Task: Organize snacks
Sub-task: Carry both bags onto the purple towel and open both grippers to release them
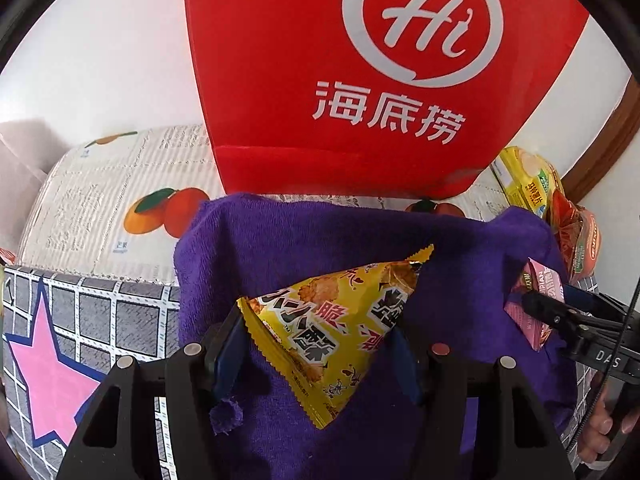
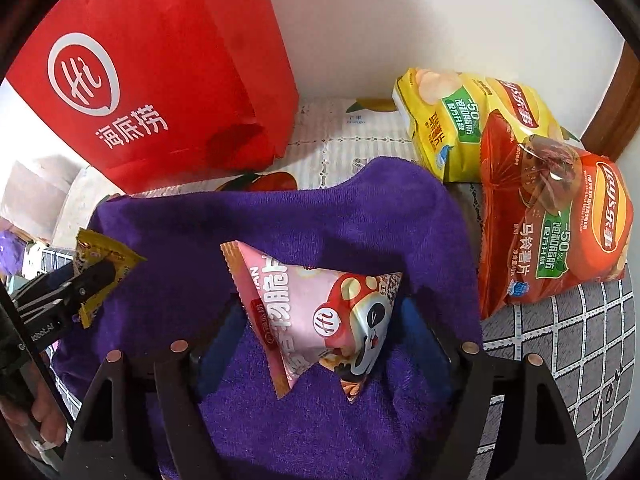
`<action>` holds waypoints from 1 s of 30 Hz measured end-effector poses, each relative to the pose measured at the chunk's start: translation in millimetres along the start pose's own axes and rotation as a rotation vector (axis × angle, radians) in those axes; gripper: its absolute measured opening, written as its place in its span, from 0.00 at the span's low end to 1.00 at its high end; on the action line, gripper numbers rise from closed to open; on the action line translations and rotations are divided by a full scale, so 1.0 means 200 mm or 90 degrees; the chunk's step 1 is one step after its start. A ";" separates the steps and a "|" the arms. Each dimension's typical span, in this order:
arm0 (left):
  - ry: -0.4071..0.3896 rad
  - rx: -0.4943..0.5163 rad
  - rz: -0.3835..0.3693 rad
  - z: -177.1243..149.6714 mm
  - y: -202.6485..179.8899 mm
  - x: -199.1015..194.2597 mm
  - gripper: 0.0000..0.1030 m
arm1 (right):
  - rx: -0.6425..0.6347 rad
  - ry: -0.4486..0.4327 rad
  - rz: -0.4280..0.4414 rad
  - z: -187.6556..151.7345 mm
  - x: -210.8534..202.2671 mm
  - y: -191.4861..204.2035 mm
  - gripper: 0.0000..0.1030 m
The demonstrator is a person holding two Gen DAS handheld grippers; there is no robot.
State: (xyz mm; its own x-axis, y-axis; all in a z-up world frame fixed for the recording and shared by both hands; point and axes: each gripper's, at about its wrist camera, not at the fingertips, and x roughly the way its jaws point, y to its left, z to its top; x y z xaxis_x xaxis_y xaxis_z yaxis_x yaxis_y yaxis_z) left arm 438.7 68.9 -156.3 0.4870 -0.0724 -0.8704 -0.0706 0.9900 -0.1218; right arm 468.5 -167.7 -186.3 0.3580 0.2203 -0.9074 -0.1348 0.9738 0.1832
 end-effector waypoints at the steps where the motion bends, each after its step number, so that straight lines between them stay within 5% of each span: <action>1: 0.001 0.001 -0.001 0.00 0.00 0.01 0.60 | 0.000 -0.004 -0.001 0.00 -0.01 0.00 0.77; 13: 0.003 -0.005 -0.020 -0.01 0.00 0.04 0.61 | 0.029 -0.114 0.015 -0.01 -0.19 -0.01 0.77; 17: 0.003 -0.006 -0.014 -0.01 0.00 0.04 0.61 | 0.010 -0.074 0.020 0.00 -0.19 0.01 0.77; 22: 0.009 -0.001 -0.017 0.00 -0.01 0.05 0.61 | 0.006 -0.091 0.004 0.00 -0.21 0.01 0.77; 30: 0.001 0.006 -0.021 0.02 -0.03 0.01 0.74 | -0.002 -0.101 0.011 0.00 -0.25 0.03 0.77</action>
State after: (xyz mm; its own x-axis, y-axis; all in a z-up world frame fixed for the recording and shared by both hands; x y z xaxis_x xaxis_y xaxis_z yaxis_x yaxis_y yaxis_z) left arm 442.8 63.6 -155.6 0.4871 -0.1052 -0.8670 -0.0469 0.9881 -0.1463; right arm 449.7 -173.2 -139.5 0.4968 0.2442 -0.8328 -0.1453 0.9695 0.1975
